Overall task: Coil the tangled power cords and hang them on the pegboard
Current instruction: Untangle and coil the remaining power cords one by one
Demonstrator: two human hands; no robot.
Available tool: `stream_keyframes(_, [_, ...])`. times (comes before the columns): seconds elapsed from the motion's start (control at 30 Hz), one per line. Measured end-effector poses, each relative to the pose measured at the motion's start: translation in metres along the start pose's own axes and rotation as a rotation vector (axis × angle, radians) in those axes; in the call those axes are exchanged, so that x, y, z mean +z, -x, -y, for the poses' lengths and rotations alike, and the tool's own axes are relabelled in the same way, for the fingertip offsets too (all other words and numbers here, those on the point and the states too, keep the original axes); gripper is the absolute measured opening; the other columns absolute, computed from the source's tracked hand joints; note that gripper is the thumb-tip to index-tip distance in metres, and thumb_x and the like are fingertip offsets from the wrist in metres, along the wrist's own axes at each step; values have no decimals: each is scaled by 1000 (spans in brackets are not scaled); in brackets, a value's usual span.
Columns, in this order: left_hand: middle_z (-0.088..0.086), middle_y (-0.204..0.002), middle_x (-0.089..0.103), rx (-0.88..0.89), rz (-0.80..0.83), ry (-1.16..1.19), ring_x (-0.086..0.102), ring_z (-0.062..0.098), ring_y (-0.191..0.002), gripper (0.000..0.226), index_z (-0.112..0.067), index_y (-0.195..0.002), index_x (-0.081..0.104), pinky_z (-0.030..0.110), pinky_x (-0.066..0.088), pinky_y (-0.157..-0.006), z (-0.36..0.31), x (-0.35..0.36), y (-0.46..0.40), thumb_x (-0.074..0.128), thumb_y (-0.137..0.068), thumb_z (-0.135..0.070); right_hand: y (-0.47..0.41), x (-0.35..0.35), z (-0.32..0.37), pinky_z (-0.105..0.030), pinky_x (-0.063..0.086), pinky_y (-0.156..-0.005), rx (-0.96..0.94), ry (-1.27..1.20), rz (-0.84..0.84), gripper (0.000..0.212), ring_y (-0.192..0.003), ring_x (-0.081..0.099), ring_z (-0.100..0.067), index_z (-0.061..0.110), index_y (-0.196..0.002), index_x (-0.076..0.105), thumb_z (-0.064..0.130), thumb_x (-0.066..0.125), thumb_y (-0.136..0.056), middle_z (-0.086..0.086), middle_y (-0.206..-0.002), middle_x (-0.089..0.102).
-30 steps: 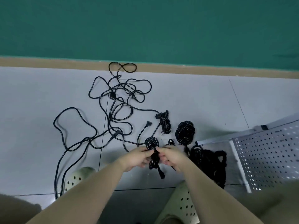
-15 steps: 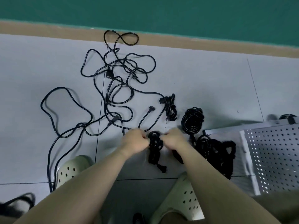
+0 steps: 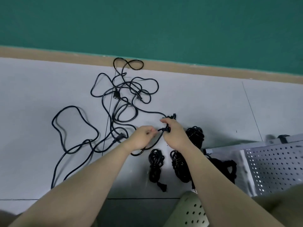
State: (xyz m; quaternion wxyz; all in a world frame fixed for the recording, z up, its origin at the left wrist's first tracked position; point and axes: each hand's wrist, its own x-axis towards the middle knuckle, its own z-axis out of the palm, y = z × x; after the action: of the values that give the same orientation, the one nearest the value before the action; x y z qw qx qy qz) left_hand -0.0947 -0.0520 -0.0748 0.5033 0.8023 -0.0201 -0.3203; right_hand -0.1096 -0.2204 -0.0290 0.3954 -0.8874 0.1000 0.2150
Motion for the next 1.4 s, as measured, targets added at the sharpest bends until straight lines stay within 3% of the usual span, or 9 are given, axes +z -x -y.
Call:
stream_keyframes(0.07, [-9, -58, 52, 56, 2, 17, 41, 18, -55, 28, -13, -89, 68, 27, 33, -51, -43, -24, 11, 55, -106, -31, 4, -13, 18, -39, 44, -106, -130, 207, 24, 45, -120, 54, -21, 23, -131, 61, 8, 56, -89, -1, -133, 61])
stream_keyframes(0.13, [-15, -46, 47, 123, -9, -18, 37, 10, -45, 27, -10, -88, 68, 23, 29, -45, -88, -55, 26, 58, -105, -27, 14, -31, 45, -36, 47, -93, -176, 310, -22, 17, -93, 59, -22, 18, -107, 65, 16, 58, -92, 0, -103, 71])
stream_keyframes(0.27, [-15, -50, 43, 307, -60, -304, 36, 3, -44, 33, -14, -80, 67, 19, 29, -46, -166, -116, 70, 60, -104, -35, 38, -71, 121, -35, 53, -63, -211, -15, -21, 33, -60, 65, -23, 10, -72, 57, 27, 54, -100, 0, -58, 65])
stream_keyframes(0.33, [-17, -49, 41, 352, -116, -365, 34, 3, -48, 37, -18, -78, 65, 20, 29, -49, -198, -140, 98, 57, -104, -42, 60, -91, 164, -30, 43, -53, -257, -242, 8, 33, -44, 45, -18, 14, -69, 50, 22, 55, -101, 3, -49, 42])
stream_keyframes(0.43, [-13, -50, 38, 412, -204, -410, 30, 13, -49, 47, -11, -84, 67, 22, 27, -44, -242, -170, 148, 50, -105, -50, 96, -131, 210, -27, 24, -47, -344, -611, 36, 42, -46, 16, -14, 23, -65, 38, 23, 58, -102, 7, -51, 19])
stream_keyframes(0.63, [1, -61, 42, 564, -370, -442, 38, 17, -59, 42, -18, -79, 61, 32, 35, -62, -279, -220, 238, 49, -106, -48, 155, -204, 244, -25, 27, -45, -480, -892, 0, 55, -44, 15, -13, 27, -57, 27, 35, 50, -106, 6, -52, 14])
stream_keyframes(0.87, [7, -63, 35, 763, -596, -223, 34, 21, -58, 33, -24, -80, 63, 35, 33, -59, -281, -206, 279, 49, -108, -35, 181, -190, 253, -38, 46, -69, -660, -418, -117, 34, -49, 47, -19, 10, -87, 58, 23, 39, -112, 0, -59, 44])
stream_keyframes(1.17, [-5, -59, 28, 748, -523, 186, 21, 15, -51, 35, -16, -83, 61, 24, 22, -47, -290, -178, 253, 48, -109, -34, 197, -158, 246, -49, 40, -69, -584, -305, 171, 43, -43, 35, -14, 12, -79, 50, 37, 39, -112, 3, -59, 21])
stream_keyframes(1.4, [-5, -66, 48, 569, -382, 172, 51, 17, -63, 40, -12, -98, 65, 36, 47, -72, -274, -155, 200, 33, -113, -29, 176, -173, 236, -24, 36, -40, -489, -711, -56, 40, -47, 18, -13, 18, -77, 38, 39, 37, -112, 2, -64, 15])
